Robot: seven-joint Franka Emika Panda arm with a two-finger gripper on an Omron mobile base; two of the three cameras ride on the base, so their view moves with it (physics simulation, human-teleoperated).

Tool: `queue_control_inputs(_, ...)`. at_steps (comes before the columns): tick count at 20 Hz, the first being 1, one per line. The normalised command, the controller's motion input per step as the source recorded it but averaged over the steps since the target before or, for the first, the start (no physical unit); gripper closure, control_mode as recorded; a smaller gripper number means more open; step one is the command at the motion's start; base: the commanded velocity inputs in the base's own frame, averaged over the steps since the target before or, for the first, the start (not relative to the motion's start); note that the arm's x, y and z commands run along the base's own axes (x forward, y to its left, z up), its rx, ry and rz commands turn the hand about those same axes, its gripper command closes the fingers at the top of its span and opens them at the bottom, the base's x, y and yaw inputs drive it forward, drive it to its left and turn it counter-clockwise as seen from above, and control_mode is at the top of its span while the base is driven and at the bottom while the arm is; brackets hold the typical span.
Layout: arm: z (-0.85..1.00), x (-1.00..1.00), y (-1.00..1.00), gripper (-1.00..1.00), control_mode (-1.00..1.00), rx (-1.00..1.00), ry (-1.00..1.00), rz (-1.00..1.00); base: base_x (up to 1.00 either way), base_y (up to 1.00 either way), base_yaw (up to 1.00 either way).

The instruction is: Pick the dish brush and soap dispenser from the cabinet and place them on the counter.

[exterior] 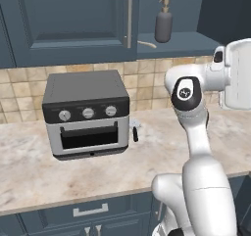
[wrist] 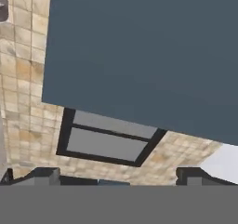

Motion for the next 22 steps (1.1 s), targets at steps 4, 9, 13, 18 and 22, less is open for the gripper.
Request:
queue_control_inputs(4,-0.04,0.03,0.67,-1.0,-1.0,0.22,0.02,0.11,0.0,0.0,0.0)
queue_control_inputs(9,0.07,0.04,0.89,-1.0,-1.0,0.1,0.06,0.11,0.0,0.0,0.0)
queue_control_inputs(13,0.05,0.0,0.86,-1.0,-1.0,0.05,0.08,0.11,0.0,0.0,0.0)
queue_control_inputs(18,-0.08,0.02,0.25,-1.0,-1.0,0.22,0.04,0.09,0.0,0.0,0.0)
queue_control_inputs(22,-0.25,0.08,0.0,-1.0,-1.0,0.48,0.01,0.05,0.0,0.0,0.0)
